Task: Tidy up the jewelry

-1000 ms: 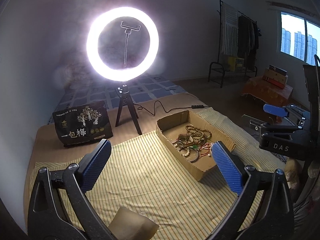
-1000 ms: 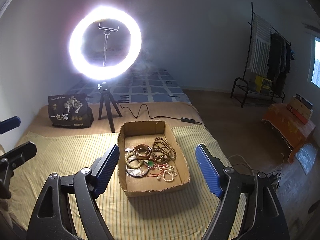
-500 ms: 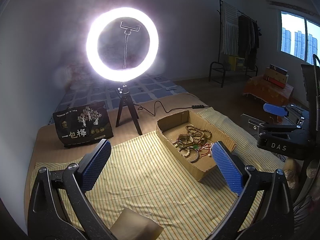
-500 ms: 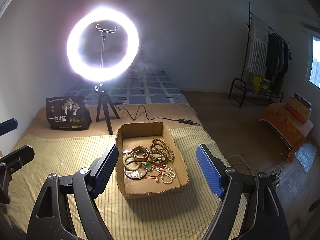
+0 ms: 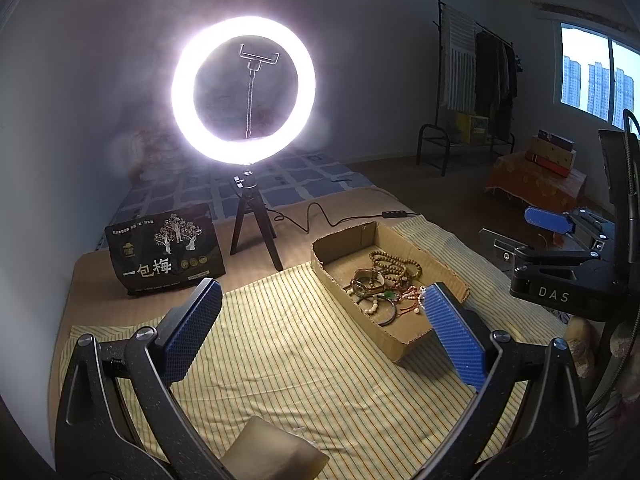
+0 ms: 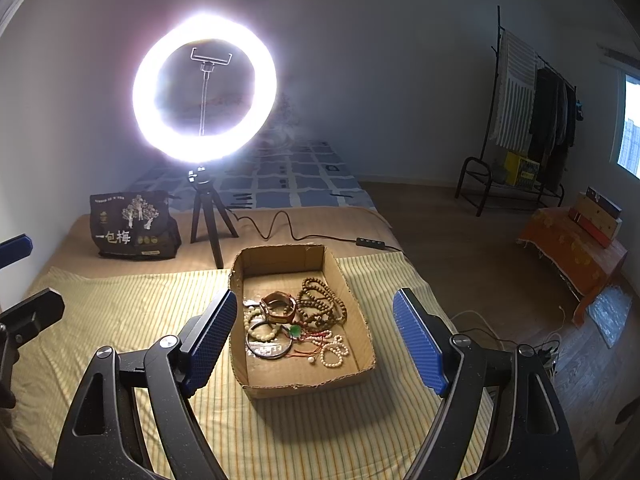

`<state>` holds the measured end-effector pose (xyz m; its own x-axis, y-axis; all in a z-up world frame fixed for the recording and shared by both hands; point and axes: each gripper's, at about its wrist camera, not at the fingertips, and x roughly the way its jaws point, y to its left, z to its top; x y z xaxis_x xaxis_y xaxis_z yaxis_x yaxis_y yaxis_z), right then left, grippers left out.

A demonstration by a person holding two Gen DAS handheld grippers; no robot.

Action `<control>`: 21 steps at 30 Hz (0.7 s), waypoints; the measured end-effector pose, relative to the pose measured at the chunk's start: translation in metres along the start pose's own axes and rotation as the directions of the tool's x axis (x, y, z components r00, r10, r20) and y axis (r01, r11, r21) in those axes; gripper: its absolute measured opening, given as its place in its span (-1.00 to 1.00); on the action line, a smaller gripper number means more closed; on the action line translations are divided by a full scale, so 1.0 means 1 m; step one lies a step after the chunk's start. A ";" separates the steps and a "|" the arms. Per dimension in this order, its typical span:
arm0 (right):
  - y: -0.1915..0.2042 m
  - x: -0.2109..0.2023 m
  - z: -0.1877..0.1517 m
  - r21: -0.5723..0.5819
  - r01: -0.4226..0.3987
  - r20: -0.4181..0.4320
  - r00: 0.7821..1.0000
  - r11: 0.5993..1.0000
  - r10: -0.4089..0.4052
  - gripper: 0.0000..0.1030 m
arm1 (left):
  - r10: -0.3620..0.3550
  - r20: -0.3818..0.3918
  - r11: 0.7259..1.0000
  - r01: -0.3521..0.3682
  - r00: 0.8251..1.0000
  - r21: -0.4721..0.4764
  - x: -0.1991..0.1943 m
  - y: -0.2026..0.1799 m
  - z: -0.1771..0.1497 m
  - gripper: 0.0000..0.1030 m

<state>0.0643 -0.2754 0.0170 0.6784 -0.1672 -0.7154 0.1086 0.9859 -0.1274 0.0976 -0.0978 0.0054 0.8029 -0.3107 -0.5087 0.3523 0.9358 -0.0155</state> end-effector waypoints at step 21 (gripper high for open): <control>0.001 -0.002 0.000 -0.001 0.004 -0.002 1.000 1.000 -0.004 0.56 | 0.000 0.001 1.000 0.000 1.000 0.000 0.000 0.000 0.000 1.00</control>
<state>0.0631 -0.2738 0.0178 0.6767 -0.1710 -0.7161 0.1102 0.9852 -0.1311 0.0976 -0.0981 0.0058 0.8034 -0.3106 -0.5079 0.3519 0.9359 -0.0157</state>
